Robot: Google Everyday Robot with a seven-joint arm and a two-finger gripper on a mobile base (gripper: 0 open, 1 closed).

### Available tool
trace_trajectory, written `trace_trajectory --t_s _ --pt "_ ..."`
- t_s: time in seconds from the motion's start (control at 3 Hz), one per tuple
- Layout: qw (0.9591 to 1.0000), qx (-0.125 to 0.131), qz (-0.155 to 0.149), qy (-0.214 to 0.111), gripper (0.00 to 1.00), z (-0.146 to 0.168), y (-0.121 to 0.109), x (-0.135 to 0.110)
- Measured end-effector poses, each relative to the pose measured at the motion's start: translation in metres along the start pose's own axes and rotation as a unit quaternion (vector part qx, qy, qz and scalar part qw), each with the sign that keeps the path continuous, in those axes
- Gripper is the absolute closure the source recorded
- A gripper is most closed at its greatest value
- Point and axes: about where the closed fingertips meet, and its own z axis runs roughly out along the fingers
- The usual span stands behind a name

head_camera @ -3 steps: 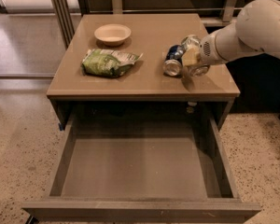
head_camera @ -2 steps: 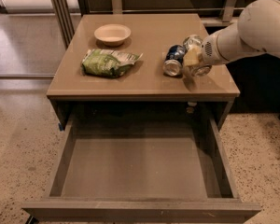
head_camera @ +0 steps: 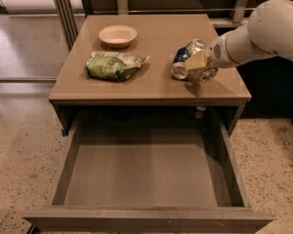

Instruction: Pick 7up can from top drawer and place on counter

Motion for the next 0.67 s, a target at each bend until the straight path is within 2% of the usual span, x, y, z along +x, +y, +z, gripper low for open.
trace_trajectory --t_s 0.33,0.67 --pt "1.0 0.0 0.0 0.0 0.0 0.0001 0.0001 0.0" --pt "1.0 0.0 0.0 0.0 0.0 0.0001 0.0001 0.0"
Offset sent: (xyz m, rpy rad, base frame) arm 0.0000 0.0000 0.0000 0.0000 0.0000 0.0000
